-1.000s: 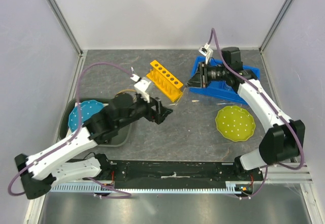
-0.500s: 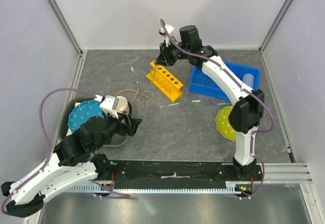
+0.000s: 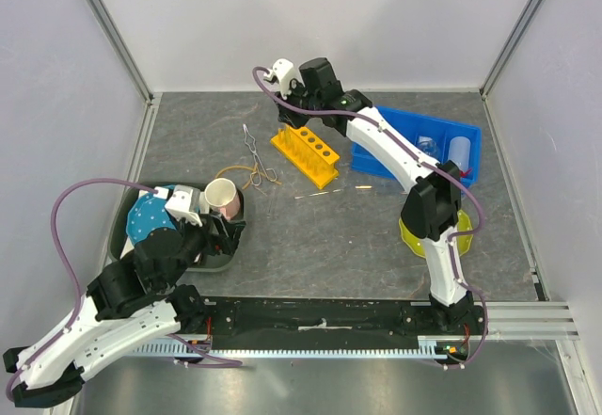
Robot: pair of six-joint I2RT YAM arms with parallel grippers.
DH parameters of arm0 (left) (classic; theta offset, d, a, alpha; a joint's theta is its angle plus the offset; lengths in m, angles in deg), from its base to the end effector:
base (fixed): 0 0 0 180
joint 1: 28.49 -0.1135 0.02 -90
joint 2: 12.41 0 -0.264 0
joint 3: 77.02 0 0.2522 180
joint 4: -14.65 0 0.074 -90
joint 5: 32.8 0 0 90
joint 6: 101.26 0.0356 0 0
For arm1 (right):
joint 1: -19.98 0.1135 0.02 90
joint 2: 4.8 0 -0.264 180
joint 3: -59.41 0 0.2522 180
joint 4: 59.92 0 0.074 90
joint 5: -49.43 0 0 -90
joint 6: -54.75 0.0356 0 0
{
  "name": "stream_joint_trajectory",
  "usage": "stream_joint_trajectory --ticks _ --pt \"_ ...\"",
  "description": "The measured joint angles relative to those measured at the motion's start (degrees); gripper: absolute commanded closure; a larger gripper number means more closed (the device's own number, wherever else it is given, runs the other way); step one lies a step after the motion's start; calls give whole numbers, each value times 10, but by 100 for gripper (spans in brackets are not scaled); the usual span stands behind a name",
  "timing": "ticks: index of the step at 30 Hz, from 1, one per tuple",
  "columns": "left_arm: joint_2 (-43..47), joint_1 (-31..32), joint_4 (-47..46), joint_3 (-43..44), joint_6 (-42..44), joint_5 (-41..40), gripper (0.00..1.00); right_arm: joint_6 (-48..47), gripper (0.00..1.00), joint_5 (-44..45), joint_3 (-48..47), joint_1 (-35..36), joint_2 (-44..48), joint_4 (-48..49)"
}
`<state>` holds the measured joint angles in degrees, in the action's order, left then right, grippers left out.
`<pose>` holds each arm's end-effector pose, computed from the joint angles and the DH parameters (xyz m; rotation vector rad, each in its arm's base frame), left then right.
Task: Organize the chemistry lab equipment
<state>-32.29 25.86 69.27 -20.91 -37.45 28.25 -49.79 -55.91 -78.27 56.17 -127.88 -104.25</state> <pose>0.0577 -0.0509 0.3192 0.1158 1.8766 -0.4978 0.3998 0.3041 0.3446 -1.0495 1.8300 0.5075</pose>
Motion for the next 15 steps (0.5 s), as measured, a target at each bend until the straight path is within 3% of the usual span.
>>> stream_joint_trajectory --ticks 15 --pt "-10 0 2 -1 1 -8 9 -29 78 49 -2 5 -13 0"
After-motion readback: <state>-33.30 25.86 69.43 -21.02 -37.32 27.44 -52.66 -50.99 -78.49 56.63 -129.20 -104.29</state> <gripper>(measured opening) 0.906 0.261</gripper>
